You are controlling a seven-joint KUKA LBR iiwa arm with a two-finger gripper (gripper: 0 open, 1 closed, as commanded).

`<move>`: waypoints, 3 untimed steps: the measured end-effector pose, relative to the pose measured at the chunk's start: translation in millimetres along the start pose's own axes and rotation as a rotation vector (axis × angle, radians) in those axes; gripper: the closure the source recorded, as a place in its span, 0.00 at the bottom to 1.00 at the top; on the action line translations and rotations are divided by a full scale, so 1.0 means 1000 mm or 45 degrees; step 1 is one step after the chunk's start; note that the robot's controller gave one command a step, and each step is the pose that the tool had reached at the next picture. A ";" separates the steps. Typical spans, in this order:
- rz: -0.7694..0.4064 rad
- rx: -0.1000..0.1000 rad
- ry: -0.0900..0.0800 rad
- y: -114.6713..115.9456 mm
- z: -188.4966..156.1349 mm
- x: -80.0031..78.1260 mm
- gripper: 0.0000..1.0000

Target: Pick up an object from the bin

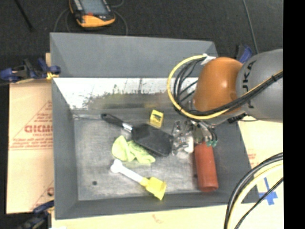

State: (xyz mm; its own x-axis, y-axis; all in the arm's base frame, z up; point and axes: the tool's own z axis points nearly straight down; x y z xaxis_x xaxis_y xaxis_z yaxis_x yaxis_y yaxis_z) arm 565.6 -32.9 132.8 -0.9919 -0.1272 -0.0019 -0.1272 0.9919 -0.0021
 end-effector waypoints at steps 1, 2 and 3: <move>-0.341 -0.001 -0.005 0.002 -0.015 -0.003 1.00; -0.198 -0.003 -0.004 0.005 -0.022 -0.050 1.00; -0.248 -0.004 0.005 0.005 -0.068 -0.052 1.00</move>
Offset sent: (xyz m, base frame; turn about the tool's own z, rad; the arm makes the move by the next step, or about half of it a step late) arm 0.0638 0.0173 0.0230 -0.1349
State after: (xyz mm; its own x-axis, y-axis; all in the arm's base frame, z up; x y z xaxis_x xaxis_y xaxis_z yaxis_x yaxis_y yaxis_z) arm 616.5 -21.0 200.6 -0.9485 -0.3168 0.0018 -0.3168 0.9485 0.0007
